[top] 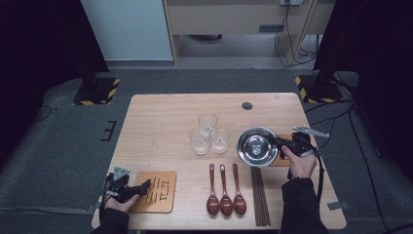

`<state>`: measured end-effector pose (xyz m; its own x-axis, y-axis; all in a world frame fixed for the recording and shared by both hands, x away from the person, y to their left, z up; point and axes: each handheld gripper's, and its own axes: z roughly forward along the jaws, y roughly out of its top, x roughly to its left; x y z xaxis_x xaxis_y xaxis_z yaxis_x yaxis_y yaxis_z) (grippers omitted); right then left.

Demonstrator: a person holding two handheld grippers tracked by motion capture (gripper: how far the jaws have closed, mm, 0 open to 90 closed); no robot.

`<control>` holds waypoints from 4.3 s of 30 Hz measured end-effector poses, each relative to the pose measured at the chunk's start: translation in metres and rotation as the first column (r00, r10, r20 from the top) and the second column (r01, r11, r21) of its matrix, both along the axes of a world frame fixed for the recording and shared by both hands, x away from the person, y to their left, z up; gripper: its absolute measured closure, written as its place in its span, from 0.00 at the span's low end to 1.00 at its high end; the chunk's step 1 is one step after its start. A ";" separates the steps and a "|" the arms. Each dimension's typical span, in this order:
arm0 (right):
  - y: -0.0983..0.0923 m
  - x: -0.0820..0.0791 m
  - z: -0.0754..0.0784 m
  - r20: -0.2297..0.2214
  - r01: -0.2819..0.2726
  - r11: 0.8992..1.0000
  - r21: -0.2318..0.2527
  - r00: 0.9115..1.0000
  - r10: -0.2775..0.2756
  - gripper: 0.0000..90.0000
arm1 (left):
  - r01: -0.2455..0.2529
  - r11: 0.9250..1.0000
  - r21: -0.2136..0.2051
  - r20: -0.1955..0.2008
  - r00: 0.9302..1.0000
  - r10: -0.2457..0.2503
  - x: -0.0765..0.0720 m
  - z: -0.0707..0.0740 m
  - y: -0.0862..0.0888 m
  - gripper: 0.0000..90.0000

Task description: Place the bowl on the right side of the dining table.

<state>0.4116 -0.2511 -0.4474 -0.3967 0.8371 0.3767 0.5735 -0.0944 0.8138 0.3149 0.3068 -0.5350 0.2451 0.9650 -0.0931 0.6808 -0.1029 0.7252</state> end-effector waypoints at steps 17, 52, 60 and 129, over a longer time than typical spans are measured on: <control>-0.022 0.013 -0.012 -0.015 0.088 0.996 0.006 0.996 -0.088 0.93 | 0.000 1.000 -0.001 0.000 1.000 0.000 0.000 0.000 0.000 0.02; -0.071 0.031 -0.039 -0.082 0.253 0.966 -0.056 0.963 -0.257 0.92 | 0.001 1.000 -0.001 0.000 1.000 -0.001 0.000 0.000 0.000 0.02; -0.075 0.033 -0.045 -0.105 0.269 0.961 -0.071 0.956 -0.275 0.92 | 0.001 1.000 -0.001 0.000 1.000 -0.001 0.000 0.000 0.000 0.02; -0.076 0.019 -0.034 0.014 0.319 0.927 -0.197 0.946 -0.323 0.39 | 0.050 0.999 -0.015 0.052 0.997 -0.049 -0.007 0.012 -0.003 0.13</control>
<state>0.4308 -0.3266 -0.4811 -0.0892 0.9760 0.1986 0.5534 -0.1173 0.8246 0.3079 0.3039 -0.5230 0.2973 0.9501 -0.0943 0.6366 -0.1236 0.7612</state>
